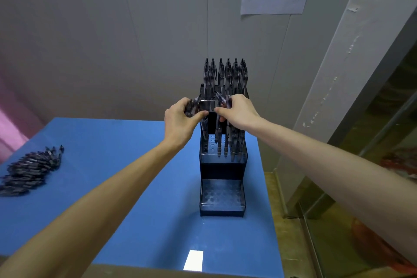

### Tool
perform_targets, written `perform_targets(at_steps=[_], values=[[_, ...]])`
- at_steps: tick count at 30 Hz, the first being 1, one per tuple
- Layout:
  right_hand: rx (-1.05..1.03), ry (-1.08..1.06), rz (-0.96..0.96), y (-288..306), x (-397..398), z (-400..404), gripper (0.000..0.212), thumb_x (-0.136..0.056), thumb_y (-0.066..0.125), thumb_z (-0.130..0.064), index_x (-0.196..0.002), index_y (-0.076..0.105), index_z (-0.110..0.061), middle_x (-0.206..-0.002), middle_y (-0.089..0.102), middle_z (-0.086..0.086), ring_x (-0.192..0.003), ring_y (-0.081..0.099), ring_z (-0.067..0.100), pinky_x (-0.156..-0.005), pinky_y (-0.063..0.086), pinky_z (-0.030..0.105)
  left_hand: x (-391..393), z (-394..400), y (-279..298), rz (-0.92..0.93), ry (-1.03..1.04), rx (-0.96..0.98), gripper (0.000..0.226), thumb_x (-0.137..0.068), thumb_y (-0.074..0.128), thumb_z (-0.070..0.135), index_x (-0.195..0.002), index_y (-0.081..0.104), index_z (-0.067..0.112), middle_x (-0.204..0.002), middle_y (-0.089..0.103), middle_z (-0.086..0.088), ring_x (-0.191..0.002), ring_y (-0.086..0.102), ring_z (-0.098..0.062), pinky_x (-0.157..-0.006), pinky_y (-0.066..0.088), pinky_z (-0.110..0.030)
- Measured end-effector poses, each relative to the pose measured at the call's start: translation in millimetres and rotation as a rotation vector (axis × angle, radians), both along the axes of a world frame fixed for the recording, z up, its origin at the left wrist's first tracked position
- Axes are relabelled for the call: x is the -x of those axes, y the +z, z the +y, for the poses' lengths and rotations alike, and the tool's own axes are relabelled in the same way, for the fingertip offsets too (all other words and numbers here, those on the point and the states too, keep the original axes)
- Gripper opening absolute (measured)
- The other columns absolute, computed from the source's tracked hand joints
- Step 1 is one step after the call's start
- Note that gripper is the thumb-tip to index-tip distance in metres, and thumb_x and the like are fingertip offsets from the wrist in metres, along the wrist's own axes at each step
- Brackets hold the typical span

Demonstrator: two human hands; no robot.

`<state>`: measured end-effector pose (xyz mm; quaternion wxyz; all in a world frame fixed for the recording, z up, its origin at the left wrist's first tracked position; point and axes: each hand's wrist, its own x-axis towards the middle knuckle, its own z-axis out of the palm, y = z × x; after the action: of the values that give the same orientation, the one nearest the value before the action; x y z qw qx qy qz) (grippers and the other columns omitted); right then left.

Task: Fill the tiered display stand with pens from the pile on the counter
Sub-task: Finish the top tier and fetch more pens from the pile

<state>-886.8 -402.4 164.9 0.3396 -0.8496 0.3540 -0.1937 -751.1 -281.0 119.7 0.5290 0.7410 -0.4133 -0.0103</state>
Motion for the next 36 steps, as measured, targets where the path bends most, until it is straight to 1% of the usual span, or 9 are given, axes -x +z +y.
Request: perform_targets(at_steps=[4,8,12,15,19,23,27,30,36], values=[[0.008,-0.008,-0.016,-1,-1,4,0.024,-0.095,0.068,-0.028,-0.088,0.071,-0.005,-0.071,0.075,-0.003,-0.074,0.07,0.013,-0.081,0.058,0.041,-3,1,-2,-0.052,-0.037,-0.022,0.044,-0.082,0.086,0.036,-0.069,0.045,0.025,-0.061,0.048,0.008,-0.058,0.035,-0.01,-0.054,0.034,-0.026],[0.02,-0.023,-0.011,-1,-4,5,0.027,-0.094,0.069,-0.028,-0.088,0.07,-0.002,-0.072,0.074,-0.001,-0.073,0.07,0.016,-0.078,0.059,0.04,-4,0,-3,-0.05,-0.034,-0.087,0.043,-0.081,0.086,0.038,-0.068,0.046,0.027,-0.061,0.05,0.011,-0.055,0.038,-0.008,-0.053,0.031,-0.023],[0.018,-0.047,-0.014,0,-2,4,0.026,-0.092,0.073,-0.029,-0.08,0.068,-0.006,-0.071,0.072,0.002,-0.07,0.069,0.017,-0.072,0.058,0.037,-5,-4,-3,0.001,-0.036,-0.124,0.04,-0.08,0.086,0.039,-0.068,0.05,0.026,-0.059,0.05,0.013,-0.052,0.04,-0.006,-0.051,0.03,-0.022],[-0.036,-0.054,-0.049,1,2,6,0.022,-0.09,0.075,-0.027,-0.078,0.067,-0.01,-0.07,0.071,0.002,-0.064,0.064,0.013,-0.065,0.051,0.031,-7,-8,-2,0.076,-0.1,-0.148,0.04,-0.08,0.087,0.038,-0.066,0.052,0.022,-0.054,0.05,0.012,-0.048,0.039,-0.006,-0.051,0.032,-0.024],[-0.049,-0.06,-0.082,0,6,11,0.023,-0.086,0.079,-0.023,-0.071,0.065,-0.012,-0.069,0.07,0.005,-0.059,0.063,0.014,-0.065,0.054,0.033,0,-8,-6,0.098,-0.186,-0.228,0.033,-0.078,0.089,0.032,-0.067,0.06,0.021,-0.05,0.053,0.014,-0.044,0.045,0.0,-0.046,0.031,-0.015],[0.002,-0.031,0.002,-3,6,10,0.031,-0.084,0.081,-0.027,-0.065,0.06,-0.013,-0.061,0.063,0.001,-0.054,0.057,0.013,-0.056,0.049,0.029,0,-6,-16,0.113,-0.157,-0.209,0.029,-0.079,0.088,0.035,-0.074,0.066,0.016,-0.06,0.062,0.008,-0.049,0.046,-0.003,-0.052,0.038,-0.023],[0.085,-0.034,0.101,-9,-3,9,0.035,-0.081,0.081,-0.03,-0.062,0.055,-0.016,-0.063,0.062,0.002,-0.058,0.058,0.019,-0.061,0.05,0.034,-6,-2,-12,-0.014,-0.097,-0.219,0.037,-0.079,0.086,0.04,-0.066,0.055,0.027,-0.059,0.057,0.012,-0.05,0.045,-0.003,-0.049,0.029,-0.021],[0.098,-0.042,0.213,-11,-11,9,0.032,-0.078,0.083,-0.034,-0.068,0.058,-0.015,-0.068,0.066,0.003,-0.062,0.06,0.021,-0.062,0.051,0.035,-13,2,-15,-0.008,-0.078,-0.216,0.036,-0.08,0.085,0.042,-0.067,0.055,0.028,-0.06,0.056,0.011,-0.052,0.043,-0.006,-0.051,0.03,-0.026],[0.159,-0.056,0.279,-10,-18,11,0.041,-0.077,0.084,-0.038,-0.068,0.05,-0.016,-0.065,0.056,0.0,-0.06,0.054,0.02,-0.054,0.039,0.029,-13,0,-17,0.02,-0.101,-0.216,0.037,-0.082,0.084,0.04,-0.069,0.057,0.019,-0.06,0.054,0.005,-0.054,0.039,-0.012,-0.052,0.031,-0.03]])
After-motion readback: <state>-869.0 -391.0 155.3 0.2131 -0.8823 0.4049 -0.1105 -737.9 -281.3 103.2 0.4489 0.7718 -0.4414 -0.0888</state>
